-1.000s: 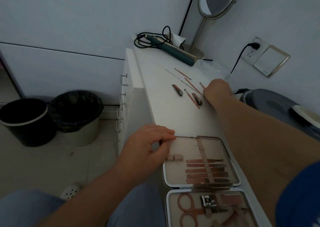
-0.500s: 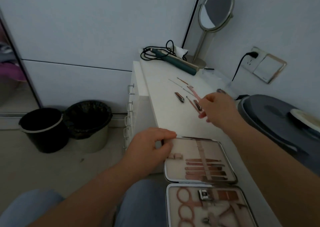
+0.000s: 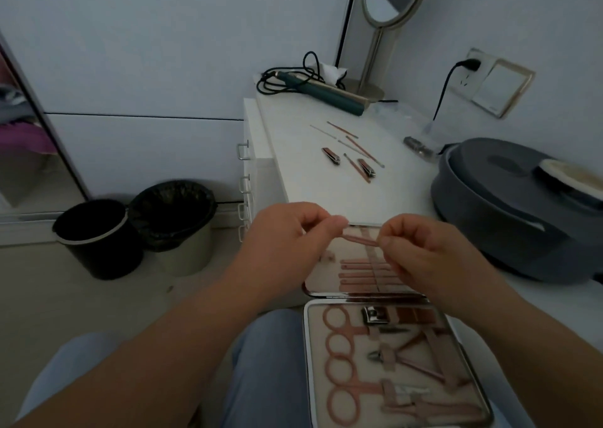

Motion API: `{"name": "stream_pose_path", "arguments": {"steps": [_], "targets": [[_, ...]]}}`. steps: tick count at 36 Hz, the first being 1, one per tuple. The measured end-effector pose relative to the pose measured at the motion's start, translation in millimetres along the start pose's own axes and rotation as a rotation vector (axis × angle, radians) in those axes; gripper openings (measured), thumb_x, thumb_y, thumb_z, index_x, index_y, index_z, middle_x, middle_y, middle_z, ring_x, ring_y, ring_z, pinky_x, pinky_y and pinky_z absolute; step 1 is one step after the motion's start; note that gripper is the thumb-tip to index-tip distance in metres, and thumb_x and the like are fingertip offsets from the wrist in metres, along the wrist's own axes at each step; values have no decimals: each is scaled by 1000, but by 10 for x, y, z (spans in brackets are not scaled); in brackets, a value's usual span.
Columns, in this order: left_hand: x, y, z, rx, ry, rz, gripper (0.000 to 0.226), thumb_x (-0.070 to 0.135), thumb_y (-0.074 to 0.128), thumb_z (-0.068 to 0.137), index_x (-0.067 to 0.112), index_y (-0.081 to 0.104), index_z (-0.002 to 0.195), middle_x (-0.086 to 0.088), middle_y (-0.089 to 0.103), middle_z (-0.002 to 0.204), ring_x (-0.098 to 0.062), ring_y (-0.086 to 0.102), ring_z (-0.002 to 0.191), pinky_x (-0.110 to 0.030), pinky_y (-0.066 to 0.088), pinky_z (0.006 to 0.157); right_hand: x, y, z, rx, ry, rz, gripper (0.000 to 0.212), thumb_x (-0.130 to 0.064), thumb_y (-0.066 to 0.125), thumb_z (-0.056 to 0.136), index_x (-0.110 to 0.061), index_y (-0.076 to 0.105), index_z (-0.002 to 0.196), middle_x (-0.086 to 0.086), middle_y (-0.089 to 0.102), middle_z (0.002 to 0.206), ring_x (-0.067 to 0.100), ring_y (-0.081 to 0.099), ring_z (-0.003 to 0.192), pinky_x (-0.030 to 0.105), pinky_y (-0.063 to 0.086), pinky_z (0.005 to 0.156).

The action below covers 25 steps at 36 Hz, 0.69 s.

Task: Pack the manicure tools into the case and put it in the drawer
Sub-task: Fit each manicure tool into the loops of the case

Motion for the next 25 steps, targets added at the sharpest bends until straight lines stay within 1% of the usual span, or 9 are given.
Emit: {"name": "stream_pose_path", "arguments": {"steps": [4,9,11,14,17,20,22,23,25], "targets": [[3,68,-54,-12,-8,5,18,37,62,79,36,63,60,13,66,64,2,58,65,-14,44,58,114,6,-10,-8,15,81,23,-22,49,85,-33,58,67,-8,52,45,0,42,40,21,36,47],[32,133,-58,-39,12,36,18,31,64,78,46,60,69,21,62,67,9,55,73,-3,39,64,213,-42,-29,11,1,92,17,-18,51,86,-30,59,77,-10,60,54,1,47,45,19,42,50],[45,166,-49,-58,13,42,14,29,63,79,42,63,74,20,62,66,7,56,73,-5,40,64,252,-78,-30,38,16,120,18,-14,54,87,-28,61,78,-9,65,62,2,50,48,22,43,52],[89,221,-33,-91,44,112,9,27,61,81,31,69,83,24,59,68,3,54,79,-9,39,69,300,-132,-25,76,39,141,21,-9,55,87,-24,64,76,-10,66,62,-2,48,44,13,42,46],[134,255,-15,-124,99,201,14,24,59,83,29,70,89,30,50,69,3,48,86,-4,33,72,343,-206,-15,110,39,66,20,-12,55,87,-25,65,75,-13,67,64,-4,50,44,9,41,45],[127,263,5,-134,128,239,17,20,58,83,27,70,92,23,49,74,5,43,83,-2,29,70,420,-293,-6,137,89,11,18,-14,55,86,-24,65,75,-16,66,64,-7,51,48,18,41,52],[97,262,5,-132,131,255,17,19,59,83,26,70,92,21,49,75,4,42,80,-8,32,68,489,-344,-13,146,135,-2,19,-13,54,86,-23,65,74,-12,65,61,-7,51,48,23,35,57],[79,267,2,-134,134,265,16,19,59,82,26,70,92,19,50,77,3,42,81,-13,33,71,524,-364,-21,146,160,-15,20,-12,53,86,-23,65,72,-9,64,60,-4,51,49,24,35,58],[40,280,-13,-136,138,284,17,18,59,82,24,69,94,14,52,88,-2,43,91,-15,30,80,588,-395,-32,154,197,-42,22,-10,54,85,-21,65,70,-6,62,58,1,49,53,26,36,60]]}}
Point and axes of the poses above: each hand's wrist, its own z-axis towards the middle knuckle, its own y-axis out of the palm, x = y × z, the point moved 4 cm from there along z, towards the middle knuckle
